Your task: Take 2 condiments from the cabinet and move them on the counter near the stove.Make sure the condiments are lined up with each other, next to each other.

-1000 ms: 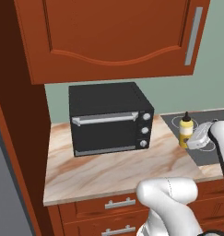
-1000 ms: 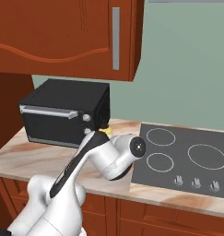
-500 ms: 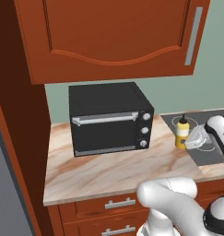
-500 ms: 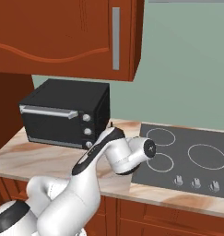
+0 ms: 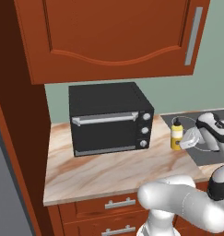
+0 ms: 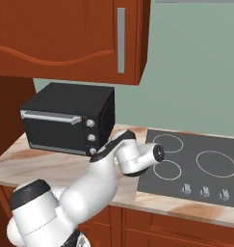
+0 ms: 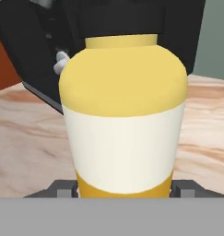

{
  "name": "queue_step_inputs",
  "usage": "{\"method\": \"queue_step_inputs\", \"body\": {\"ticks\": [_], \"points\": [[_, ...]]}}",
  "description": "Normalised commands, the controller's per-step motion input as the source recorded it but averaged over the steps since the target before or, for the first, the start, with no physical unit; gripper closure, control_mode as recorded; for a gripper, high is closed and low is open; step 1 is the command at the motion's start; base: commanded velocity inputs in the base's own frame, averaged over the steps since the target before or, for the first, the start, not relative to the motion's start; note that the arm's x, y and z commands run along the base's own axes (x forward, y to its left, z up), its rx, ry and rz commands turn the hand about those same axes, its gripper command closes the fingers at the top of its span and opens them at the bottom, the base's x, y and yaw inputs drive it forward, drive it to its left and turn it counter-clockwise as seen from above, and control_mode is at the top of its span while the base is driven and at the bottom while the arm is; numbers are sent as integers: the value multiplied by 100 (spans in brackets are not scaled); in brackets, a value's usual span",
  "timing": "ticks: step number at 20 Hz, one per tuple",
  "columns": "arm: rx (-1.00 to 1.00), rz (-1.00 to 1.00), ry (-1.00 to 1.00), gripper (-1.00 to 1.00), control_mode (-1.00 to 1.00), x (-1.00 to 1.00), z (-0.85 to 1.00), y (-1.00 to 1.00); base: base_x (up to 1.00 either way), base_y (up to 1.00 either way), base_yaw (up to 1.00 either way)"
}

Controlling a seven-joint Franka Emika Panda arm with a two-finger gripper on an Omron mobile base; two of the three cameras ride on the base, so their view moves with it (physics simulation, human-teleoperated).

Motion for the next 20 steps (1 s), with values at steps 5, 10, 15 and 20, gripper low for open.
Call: {"method": "queue_step_inputs", "body": {"ticks": [5,10,15,20], "points": [[0,0,0,100,-100,21,-36,-21,0,0,0],[0,1,0,100,-100,12,-20,-19,0,0,0],[0,1,0,100,-100,7,-22,-3,0,0,0],[0,0,0,100,-100,5,-18,0,0,0,0]]}}
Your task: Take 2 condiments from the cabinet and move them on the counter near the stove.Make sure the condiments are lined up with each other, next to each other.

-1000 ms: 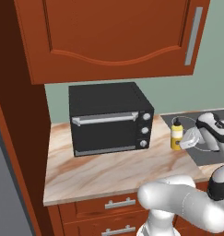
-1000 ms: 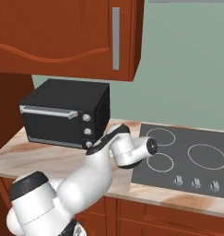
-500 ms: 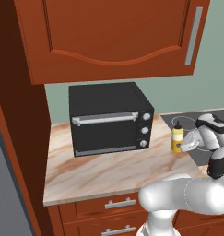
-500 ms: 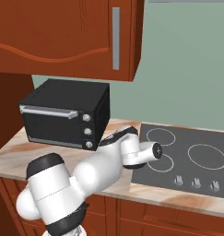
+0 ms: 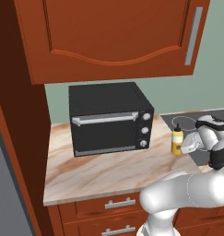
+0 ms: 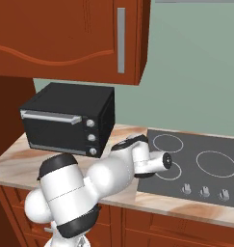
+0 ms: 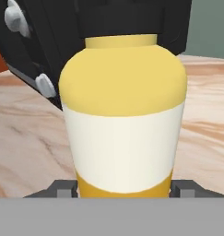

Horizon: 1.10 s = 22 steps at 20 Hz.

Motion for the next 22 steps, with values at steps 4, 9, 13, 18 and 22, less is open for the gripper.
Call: {"method": "queue_step_inputs", "body": {"ticks": [4,9,13,18,22], "points": [[0,0,0,100,-100,6,-16,0,0,0,0],[0,0,0,100,-100,6,-15,0,0,0,0],[0,0,0,100,-100,2,-14,0,0,0,0],[0,0,0,-100,-100,0,-13,0,0,0,0],[0,0,0,-100,-100,-11,-8,0,0,0,0]]}}
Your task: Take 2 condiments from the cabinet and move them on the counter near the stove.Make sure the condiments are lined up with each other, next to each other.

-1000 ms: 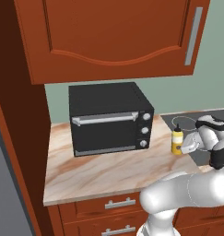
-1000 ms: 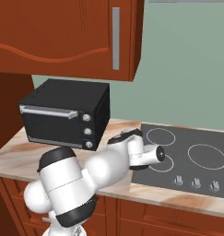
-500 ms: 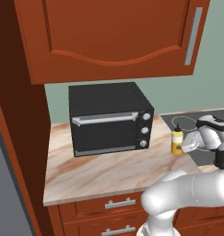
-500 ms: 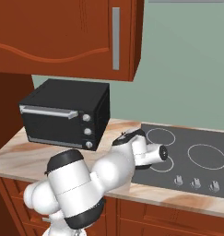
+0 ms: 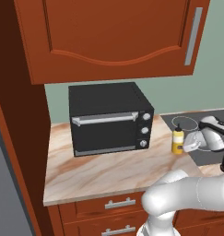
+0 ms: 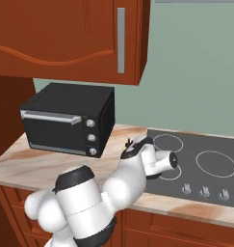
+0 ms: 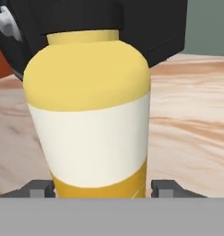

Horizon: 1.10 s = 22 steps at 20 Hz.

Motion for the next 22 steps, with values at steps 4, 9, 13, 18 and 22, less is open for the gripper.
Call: {"method": "queue_step_inputs", "body": {"ticks": [4,9,13,18,22], "points": [[0,0,-1,-100,-100,-16,-9,-5,0,0,0],[0,0,-6,-100,-100,-18,-1,-5,0,0,0],[0,0,-5,-100,-100,-12,2,-4,0,0,0],[0,1,-2,-100,-100,-24,18,-11,0,0,0],[0,0,-1,-100,-100,-61,49,-21,0,0,0]]}}
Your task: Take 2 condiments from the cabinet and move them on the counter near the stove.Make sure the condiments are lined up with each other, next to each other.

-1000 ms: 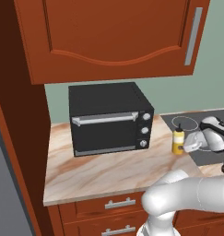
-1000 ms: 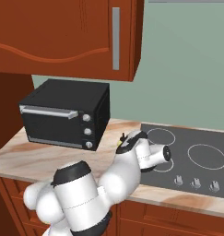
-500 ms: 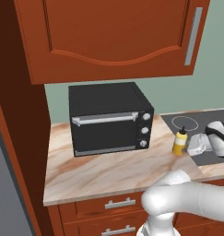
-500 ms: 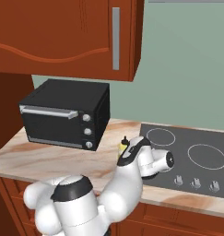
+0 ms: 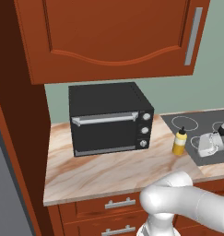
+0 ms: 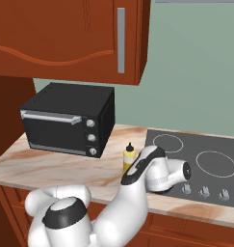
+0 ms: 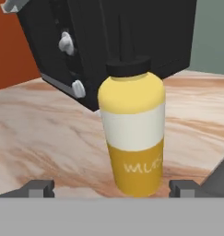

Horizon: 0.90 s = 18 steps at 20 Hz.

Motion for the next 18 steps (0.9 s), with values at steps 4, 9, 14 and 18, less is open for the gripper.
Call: {"method": "queue_step_inputs", "body": {"ticks": [4,9,14,18], "points": [[0,0,0,-100,-100,-39,59,-2,0,0,0],[0,-1,0,-100,-100,-34,66,21,0,0,0],[0,-9,0,-100,-100,-54,64,37,0,0,0],[0,-20,0,-100,-100,-51,57,50,0,0,0]]}}
